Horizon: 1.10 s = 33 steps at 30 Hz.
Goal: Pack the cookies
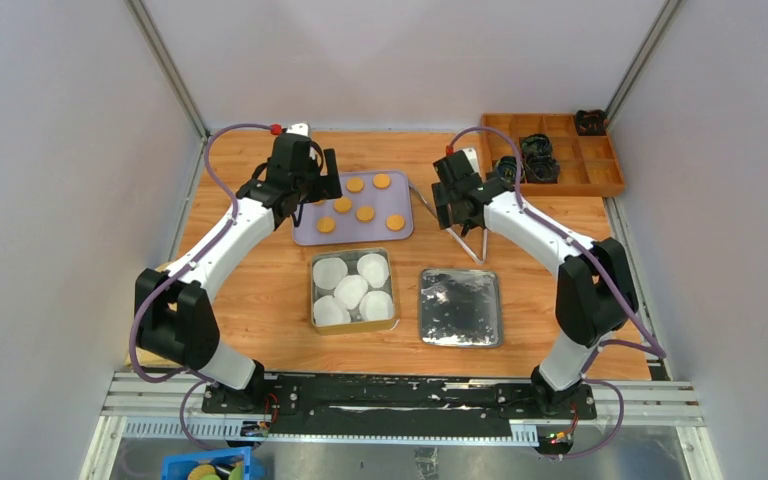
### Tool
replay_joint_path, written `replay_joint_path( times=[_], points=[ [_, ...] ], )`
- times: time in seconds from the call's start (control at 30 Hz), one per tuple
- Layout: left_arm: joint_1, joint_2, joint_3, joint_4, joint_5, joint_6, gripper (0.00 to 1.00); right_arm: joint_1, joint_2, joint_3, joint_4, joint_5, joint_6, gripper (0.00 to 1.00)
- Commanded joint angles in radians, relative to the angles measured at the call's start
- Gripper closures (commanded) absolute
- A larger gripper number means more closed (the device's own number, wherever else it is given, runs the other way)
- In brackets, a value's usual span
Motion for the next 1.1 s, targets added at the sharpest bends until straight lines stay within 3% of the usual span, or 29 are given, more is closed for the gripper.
replay_joint_path(
  times=[0.0, 0.1, 0.27, 0.63, 1.07],
  points=[
    [-0.005, -0.017, 0.007, -0.012, -0.015, 0.021, 0.03, -0.019, -0.008, -0.071, -0.005, -0.007, 0.012, 0.03],
    [-0.005, -0.024, 0.004, -0.01, -0.015, 0.021, 0.03, -0.076, -0.055, -0.181, 0.109, -0.137, 0.019, 0.01],
    [-0.005, -0.017, 0.001, -0.011, -0.015, 0.023, 0.03, -0.173, -0.045, -0.252, 0.16, -0.32, 0.016, 0.0],
    [-0.005, -0.034, 0.011, -0.027, -0.023, 0.028, 0.03, -0.179, 0.035, -0.217, 0.195, -0.442, 0.023, 0.0],
    [-0.005, -0.065, -0.004, -0.015, 0.004, 0.033, 0.03, -0.204, 0.172, -0.115, 0.186, -0.393, 0.014, 0.0]
  ],
)
